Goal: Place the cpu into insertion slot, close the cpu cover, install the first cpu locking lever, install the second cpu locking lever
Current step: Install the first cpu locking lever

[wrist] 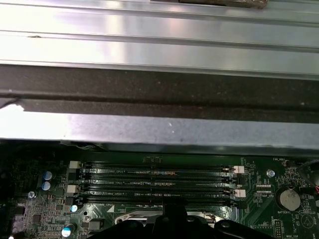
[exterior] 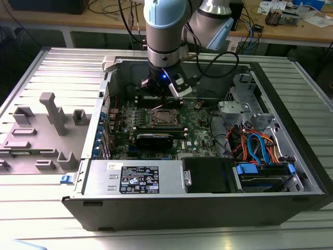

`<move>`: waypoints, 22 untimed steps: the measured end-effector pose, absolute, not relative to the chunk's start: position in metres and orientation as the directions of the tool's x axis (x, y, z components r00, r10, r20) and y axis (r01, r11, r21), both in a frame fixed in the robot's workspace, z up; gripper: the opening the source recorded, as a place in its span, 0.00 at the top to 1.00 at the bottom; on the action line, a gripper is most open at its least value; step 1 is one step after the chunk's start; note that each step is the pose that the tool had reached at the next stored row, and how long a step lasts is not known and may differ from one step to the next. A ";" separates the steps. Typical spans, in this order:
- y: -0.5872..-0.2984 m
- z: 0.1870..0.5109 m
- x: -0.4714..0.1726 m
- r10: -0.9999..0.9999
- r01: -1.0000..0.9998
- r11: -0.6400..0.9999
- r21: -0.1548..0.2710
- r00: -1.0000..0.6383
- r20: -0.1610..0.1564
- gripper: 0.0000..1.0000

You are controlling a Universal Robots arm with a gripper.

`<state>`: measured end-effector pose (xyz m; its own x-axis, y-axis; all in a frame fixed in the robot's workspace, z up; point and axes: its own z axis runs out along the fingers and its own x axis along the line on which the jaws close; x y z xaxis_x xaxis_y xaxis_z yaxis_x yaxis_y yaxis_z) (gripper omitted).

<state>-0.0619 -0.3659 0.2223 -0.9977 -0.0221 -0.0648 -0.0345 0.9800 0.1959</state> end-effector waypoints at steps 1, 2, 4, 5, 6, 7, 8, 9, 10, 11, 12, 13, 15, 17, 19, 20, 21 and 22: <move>-0.366 0.222 -0.062 -0.022 -0.034 0.980 0.196 -0.998 -0.065 0.89; -0.366 0.222 -0.062 -0.022 -0.034 0.980 0.196 -0.998 -0.065 0.89; -0.366 0.222 -0.062 -0.022 -0.034 0.980 0.196 -0.998 -0.065 0.89; -0.366 0.222 -0.062 -0.022 -0.034 0.980 0.196 -0.998 -0.065 0.89; -0.366 0.222 -0.062 -0.022 -0.034 0.980 0.196 -0.998 -0.065 0.89; -0.366 0.222 -0.062 -0.022 -0.034 0.980 0.196 -0.998 -0.065 0.89; -0.366 0.222 -0.062 -0.022 -0.034 0.980 0.196 -0.998 -0.065 0.89; -0.366 0.222 -0.062 -0.022 -0.034 0.980 0.196 -0.998 -0.065 0.89; -0.366 0.222 -0.062 -0.022 -0.034 0.980 0.196 -0.998 -0.065 0.89; -0.366 0.222 -0.062 -0.022 -0.034 0.980 0.196 -0.998 -0.065 0.89; -0.366 0.222 -0.061 -0.022 -0.034 0.980 0.196 -0.998 -0.065 0.89; -0.366 0.222 -0.061 -0.022 -0.034 0.980 0.196 -0.998 -0.065 0.89; -0.366 0.222 -0.061 -0.022 -0.034 0.980 0.196 -0.998 -0.065 0.89; -0.366 0.222 -0.061 -0.022 -0.034 0.980 0.196 -0.998 -0.065 0.89; -0.366 0.222 -0.061 -0.022 -0.034 0.980 0.196 -0.998 -0.065 0.89; -0.366 0.220 -0.061 -0.022 -0.035 0.980 0.196 -0.998 -0.065 0.89; -0.366 0.217 -0.061 -0.022 -0.034 0.980 0.196 -0.998 -0.065 0.89; -0.366 0.215 -0.061 -0.022 -0.034 0.980 0.196 -0.998 -0.065 0.89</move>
